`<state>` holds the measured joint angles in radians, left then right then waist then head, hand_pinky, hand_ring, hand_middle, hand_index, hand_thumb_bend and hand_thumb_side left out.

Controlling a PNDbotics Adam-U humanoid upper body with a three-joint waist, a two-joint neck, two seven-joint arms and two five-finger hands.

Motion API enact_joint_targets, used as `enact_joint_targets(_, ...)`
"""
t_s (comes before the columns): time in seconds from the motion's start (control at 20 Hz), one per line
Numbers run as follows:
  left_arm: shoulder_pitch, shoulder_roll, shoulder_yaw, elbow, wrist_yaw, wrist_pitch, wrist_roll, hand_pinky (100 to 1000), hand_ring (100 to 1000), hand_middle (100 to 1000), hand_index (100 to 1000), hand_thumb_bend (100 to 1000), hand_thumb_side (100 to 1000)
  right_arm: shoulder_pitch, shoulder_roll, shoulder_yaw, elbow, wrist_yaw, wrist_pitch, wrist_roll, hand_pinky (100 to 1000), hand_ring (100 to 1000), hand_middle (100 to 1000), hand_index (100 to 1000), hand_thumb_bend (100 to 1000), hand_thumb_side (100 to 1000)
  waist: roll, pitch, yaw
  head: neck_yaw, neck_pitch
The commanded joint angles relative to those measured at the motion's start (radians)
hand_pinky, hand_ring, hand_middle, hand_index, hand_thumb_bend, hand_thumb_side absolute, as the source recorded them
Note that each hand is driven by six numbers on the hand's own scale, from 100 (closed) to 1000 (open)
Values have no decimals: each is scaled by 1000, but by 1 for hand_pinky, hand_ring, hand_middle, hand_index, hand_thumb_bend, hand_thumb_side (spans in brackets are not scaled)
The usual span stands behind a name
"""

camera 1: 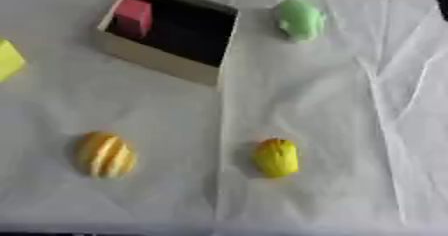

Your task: Pick up objects on the table and place them in the box.

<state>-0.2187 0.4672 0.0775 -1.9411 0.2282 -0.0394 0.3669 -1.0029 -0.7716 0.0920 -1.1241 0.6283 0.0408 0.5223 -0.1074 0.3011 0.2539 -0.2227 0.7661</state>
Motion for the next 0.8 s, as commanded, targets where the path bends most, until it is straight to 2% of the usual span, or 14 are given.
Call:
enact_joint_targets(0.05, -4, 21, 13, -10, -5, 0, 2, 727, 836, 726, 834, 152, 540, -13, -47, -14, -22, -23, 11, -21, 829, 879, 822, 904, 100, 185, -3, -32, 0, -1, 4)
enact_joint_targets(0.55, -4, 23, 13, -12, -10, 0, 3, 727, 837, 727, 834, 152, 537, -2, -56, -12, -30, -27, 6, -20, 829, 880, 822, 899, 100, 204, -2, -32, 2, -2, 4)
enact_joint_targets(0.6, -4, 23, 13, -12, -10, 0, 4, 727, 837, 727, 834, 155, 530, 0, -57, -10, -32, -27, 4, -17, 830, 882, 824, 900, 100, 181, -2, -32, 2, 0, 4)
enact_joint_targets(0.65, -4, 23, 13, -12, -11, -1, 4, 727, 837, 727, 834, 152, 537, 2, -59, -8, -34, -26, 1, -12, 831, 885, 829, 903, 100, 208, -2, -32, 3, 2, 4)
enact_joint_targets(0.8, -7, 23, 12, -12, -11, 0, 3, 727, 837, 727, 834, 153, 537, 9, -64, 6, -40, -17, -20, 22, 840, 902, 852, 923, 100, 214, -3, -30, 4, 5, 4)
